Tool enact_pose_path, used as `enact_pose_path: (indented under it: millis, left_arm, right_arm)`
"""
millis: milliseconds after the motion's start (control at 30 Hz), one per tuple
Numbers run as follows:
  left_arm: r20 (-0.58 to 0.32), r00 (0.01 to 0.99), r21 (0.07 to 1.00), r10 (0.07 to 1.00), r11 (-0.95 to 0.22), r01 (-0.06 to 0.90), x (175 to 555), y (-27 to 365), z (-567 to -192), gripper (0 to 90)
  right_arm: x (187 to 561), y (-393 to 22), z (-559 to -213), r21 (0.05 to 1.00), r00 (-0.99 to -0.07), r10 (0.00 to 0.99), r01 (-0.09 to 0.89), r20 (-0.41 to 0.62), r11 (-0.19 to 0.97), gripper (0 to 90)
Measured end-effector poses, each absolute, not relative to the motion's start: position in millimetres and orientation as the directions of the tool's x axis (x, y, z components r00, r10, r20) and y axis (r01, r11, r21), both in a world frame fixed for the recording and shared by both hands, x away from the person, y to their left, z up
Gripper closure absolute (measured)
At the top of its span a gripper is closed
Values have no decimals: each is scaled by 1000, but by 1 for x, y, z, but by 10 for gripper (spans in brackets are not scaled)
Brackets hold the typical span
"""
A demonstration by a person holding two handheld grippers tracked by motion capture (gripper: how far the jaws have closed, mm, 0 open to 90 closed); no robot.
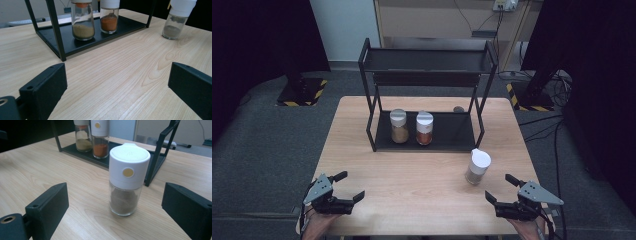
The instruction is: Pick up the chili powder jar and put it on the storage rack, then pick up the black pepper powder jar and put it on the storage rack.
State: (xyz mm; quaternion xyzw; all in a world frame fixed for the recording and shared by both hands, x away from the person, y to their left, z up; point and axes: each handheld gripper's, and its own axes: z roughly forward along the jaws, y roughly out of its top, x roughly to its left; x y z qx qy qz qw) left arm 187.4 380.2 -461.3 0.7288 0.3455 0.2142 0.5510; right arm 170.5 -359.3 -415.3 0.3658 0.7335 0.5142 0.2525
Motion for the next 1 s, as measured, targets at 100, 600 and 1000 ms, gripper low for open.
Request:
enact_pose_path:
  millis: [100, 600, 1000]
  left_arm:
    - [-73, 664, 953, 744, -144, 266, 187, 381, -462, 12]
    - [-70, 659, 952, 749, -147, 268, 186, 381, -461, 12]
    - [-64, 668, 951, 742, -156, 265, 187, 380, -462, 12]
  right_arm:
    - [170, -361, -417, 942, -598, 801, 275, 12, 191, 73]
    - [171, -367, -422, 943, -572, 819, 288, 30, 167, 76]
    - [170, -366, -420, 944, -569, 822, 285, 26, 167, 70]
